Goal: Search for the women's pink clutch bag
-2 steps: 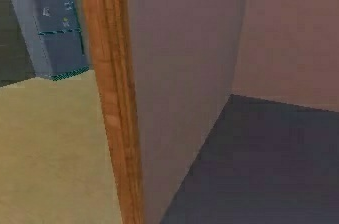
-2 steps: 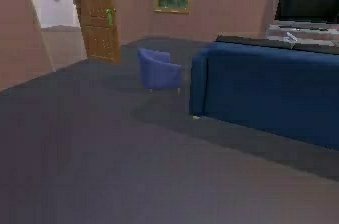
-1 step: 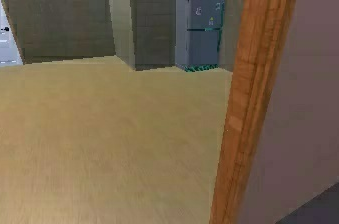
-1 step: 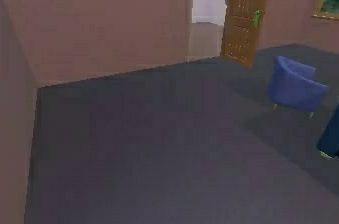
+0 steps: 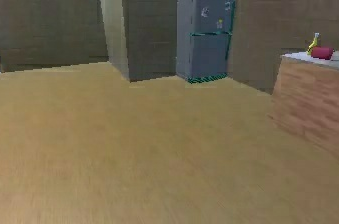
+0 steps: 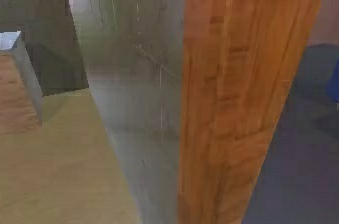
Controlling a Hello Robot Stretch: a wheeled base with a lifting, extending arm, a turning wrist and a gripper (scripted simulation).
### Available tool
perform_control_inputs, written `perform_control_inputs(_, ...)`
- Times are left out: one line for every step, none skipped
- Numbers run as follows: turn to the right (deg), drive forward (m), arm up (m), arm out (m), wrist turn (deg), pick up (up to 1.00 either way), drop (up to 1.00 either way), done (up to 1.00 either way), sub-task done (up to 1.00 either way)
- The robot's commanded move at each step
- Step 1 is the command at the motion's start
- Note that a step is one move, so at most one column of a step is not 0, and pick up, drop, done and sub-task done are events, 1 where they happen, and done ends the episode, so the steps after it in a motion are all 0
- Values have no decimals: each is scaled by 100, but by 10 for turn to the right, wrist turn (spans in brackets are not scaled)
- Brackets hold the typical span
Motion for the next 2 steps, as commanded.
perform_control_inputs(450, 0, 0, 0, 0, 0, 0, 0, 0)
perform_control_inputs(60, 0, 0, 0, 0, 0, 0, 0, 0)
